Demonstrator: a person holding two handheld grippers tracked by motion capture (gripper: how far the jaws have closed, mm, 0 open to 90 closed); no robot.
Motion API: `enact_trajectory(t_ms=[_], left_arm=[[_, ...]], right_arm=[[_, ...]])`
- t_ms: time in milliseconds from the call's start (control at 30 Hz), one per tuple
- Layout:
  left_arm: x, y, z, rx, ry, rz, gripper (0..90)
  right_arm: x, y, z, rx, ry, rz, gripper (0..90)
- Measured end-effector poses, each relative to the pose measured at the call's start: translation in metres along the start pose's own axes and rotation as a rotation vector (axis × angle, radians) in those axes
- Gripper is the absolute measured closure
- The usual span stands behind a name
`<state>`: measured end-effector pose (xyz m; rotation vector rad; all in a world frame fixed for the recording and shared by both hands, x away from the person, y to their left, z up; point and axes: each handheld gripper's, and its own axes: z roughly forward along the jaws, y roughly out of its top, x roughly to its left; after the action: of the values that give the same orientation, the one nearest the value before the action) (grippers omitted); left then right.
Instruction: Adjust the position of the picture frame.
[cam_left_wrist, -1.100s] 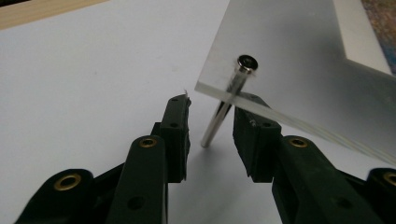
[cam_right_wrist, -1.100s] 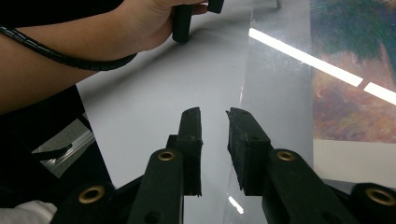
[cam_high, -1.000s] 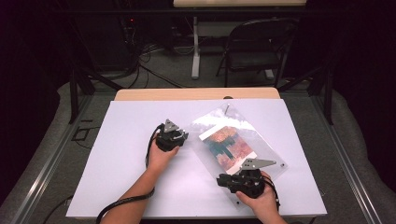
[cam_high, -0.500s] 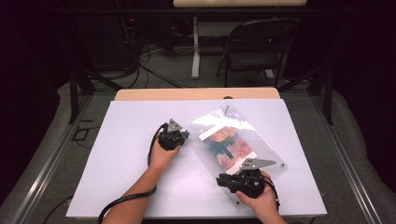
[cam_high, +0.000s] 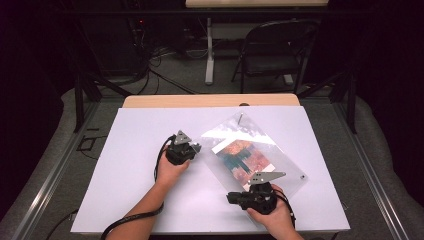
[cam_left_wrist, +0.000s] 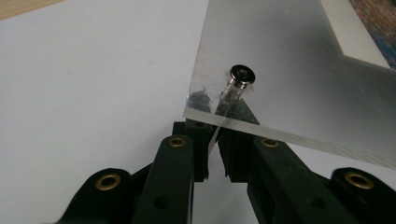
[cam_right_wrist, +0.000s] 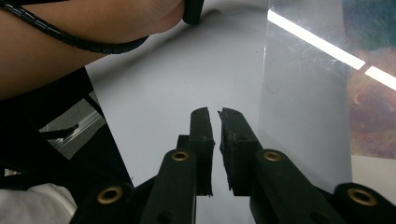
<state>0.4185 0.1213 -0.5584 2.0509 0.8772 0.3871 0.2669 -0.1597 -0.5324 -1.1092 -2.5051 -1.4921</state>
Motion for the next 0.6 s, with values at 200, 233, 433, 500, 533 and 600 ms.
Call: enact_trajectory(t_ms=[200,233,433,500,533,600], left_arm=[[-0.004,-0.004,-0.014,-0.014,-0.03,0.013,82.2],[-0.006,-0.004,-0.016,-0.016,-0.035,0.012,82.2],[-0.009,-0.008,-0.028,-0.018,-0.069,0.033,82.3],[-0.01,-0.01,-0.03,-0.013,-0.076,0.04,82.4],[-0.011,-0.011,-0.03,-0.012,-0.076,0.045,82.4],[-0.012,-0.012,-0.033,-0.014,-0.083,0.046,82.5]], right_arm=[[0.009,0.003,0.011,0.05,-0.023,-0.009,88.4],[0.01,0.003,0.013,0.06,-0.034,-0.017,89.3],[0.011,0.002,0.019,0.118,-0.074,-0.018,90.0],[0.011,0.001,0.021,0.137,-0.066,-0.015,90.0],[0.012,0.001,0.022,0.15,-0.069,-0.023,90.0],[0.013,0.001,0.023,0.159,-0.074,-0.035,90.0]])
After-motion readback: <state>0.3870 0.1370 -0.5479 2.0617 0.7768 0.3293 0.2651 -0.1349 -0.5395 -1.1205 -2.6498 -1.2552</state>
